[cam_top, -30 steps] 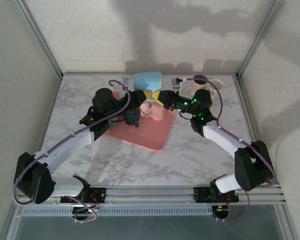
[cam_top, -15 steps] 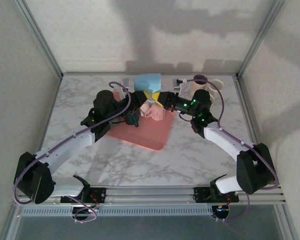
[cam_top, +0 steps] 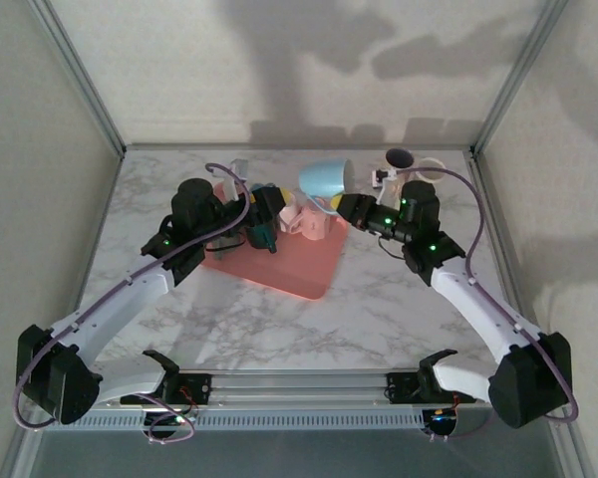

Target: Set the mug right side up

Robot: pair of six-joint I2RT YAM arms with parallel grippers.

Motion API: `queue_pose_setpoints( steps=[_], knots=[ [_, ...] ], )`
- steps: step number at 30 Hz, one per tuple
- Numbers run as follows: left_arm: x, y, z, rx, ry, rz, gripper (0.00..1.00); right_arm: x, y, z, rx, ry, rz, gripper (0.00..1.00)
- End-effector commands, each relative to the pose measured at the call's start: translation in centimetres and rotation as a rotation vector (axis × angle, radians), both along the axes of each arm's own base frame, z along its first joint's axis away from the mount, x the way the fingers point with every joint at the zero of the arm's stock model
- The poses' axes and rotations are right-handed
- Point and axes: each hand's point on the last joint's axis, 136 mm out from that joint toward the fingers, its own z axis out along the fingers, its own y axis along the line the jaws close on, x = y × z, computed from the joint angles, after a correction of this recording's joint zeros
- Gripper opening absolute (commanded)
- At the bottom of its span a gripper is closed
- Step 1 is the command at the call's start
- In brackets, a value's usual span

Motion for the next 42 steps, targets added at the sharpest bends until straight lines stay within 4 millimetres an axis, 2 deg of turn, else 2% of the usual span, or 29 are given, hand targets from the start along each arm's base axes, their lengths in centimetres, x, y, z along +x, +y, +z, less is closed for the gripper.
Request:
queue_pose_setpoints(
  steps=[1, 4, 5, 10, 14, 22, 30, 42],
  knots=[
    [-0.5, 1.2, 0.0, 0.117, -0.061, -0.013, 0.67, -0.1, -2.8, 1.5, -0.159, -0.117, -0.074, 0.00],
    [-0.2, 1.8, -0.9, 0.184, -0.072, 0.001, 0.67, -0.1, -5.3, -0.1, -0.346, -0.098, -0.148, 0.00],
    [-0.1, 1.9, -1.3, 0.203, -0.068, 0.005, 0.67, -0.3, -6.4, -1.4, -0.429, -0.062, -0.169, 0.00],
    [0.4, 2.5, -3.1, 0.279, -0.046, 0.032, 0.65, 0.1, -10.7, -5.2, -0.750, 0.039, -0.258, 0.00],
    [0.9, 3.1, -4.3, 0.333, -0.033, 0.059, 0.64, 1.1, -12.1, -7.3, -0.889, 0.089, -0.273, 0.00],
    [1.5, 4.0, -6.8, 0.432, 0.016, 0.091, 0.64, 4.5, -13.4, -9.8, -1.047, 0.156, -0.327, 0.00],
    [2.0, 4.3, -9.1, 0.510, 0.040, 0.089, 0.63, 8.3, -12.8, -12.1, -1.130, 0.170, -0.330, 0.00],
    [1.9, 4.3, -12.0, 0.461, 0.164, 0.131, 0.63, 12.7, -11.5, -14.7, -1.178, 0.183, -0.319, 0.00]
  ],
)
